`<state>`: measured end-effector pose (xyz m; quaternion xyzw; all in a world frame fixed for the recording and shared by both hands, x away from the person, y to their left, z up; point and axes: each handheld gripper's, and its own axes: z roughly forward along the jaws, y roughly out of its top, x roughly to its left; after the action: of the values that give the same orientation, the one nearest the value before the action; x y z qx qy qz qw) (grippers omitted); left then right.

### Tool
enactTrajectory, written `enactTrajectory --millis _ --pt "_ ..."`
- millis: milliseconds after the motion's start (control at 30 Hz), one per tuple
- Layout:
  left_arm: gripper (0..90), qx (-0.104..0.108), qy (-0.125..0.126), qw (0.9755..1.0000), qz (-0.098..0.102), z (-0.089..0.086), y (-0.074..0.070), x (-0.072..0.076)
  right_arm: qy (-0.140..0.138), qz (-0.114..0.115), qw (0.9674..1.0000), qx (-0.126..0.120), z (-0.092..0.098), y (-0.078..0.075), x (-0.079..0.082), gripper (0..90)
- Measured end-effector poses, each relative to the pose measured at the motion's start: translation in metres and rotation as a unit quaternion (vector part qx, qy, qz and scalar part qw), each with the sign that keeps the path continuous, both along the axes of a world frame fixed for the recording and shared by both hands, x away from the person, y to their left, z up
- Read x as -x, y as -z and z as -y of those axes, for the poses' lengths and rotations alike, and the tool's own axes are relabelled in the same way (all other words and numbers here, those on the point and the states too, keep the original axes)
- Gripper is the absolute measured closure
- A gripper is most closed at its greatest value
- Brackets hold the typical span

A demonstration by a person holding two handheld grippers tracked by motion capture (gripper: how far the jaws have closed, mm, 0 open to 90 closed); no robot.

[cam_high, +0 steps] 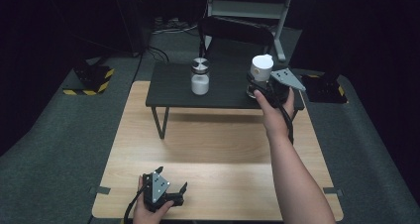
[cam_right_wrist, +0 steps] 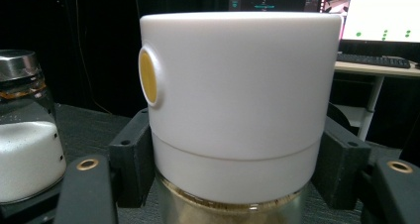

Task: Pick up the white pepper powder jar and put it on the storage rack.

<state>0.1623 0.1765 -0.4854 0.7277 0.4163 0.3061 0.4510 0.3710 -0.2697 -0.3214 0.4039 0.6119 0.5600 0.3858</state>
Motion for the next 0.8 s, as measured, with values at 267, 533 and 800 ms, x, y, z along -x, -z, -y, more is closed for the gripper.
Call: enactTrajectory --millis 267,533,800 --pt "0.7 0.002 -0.001 1.0000 -0.002 -0.0002 -0.0004 -0.0005 0.001 -0.012 0.9999 -0.004 0.0021 -0.0058 0.0003 30.0" --pt "0.7 0.001 -0.001 1.0000 -0.003 -0.0001 -0.0005 -0.0007 -0.003 -0.015 0.9999 0.007 0.0028 -0.0094 -0.0001 30.0" --pt "0.7 0.002 -0.001 1.0000 -0.003 -0.0004 -0.0005 -0.0009 -0.002 -0.013 0.9998 0.012 0.0014 -0.0095 0.0007 30.0"
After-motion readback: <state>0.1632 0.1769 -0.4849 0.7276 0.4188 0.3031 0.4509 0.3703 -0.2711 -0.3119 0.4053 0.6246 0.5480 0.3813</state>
